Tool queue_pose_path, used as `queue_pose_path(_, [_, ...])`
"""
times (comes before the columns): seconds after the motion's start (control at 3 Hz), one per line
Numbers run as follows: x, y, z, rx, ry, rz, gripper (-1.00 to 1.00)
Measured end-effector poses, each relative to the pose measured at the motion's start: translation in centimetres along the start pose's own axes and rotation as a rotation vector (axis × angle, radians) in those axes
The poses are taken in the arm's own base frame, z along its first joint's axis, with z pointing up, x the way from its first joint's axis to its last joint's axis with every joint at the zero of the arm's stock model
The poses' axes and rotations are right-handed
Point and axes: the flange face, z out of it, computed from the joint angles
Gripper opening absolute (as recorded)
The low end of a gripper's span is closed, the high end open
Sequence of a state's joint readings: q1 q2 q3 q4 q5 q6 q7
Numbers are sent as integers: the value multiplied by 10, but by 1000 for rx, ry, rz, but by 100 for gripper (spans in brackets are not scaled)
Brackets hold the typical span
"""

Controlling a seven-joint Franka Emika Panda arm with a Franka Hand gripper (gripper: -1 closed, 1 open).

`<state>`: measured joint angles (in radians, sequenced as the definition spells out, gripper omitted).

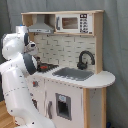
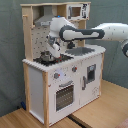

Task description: Play with the kitchen

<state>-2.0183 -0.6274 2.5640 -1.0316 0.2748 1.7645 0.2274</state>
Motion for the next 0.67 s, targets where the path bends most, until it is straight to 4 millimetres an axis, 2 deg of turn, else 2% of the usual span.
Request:
queue_pose_path(0.33, [0,0,0,0,1,-1,100])
queue_pose_path(0.67, [1,-8,-21,-1,29,-32,100])
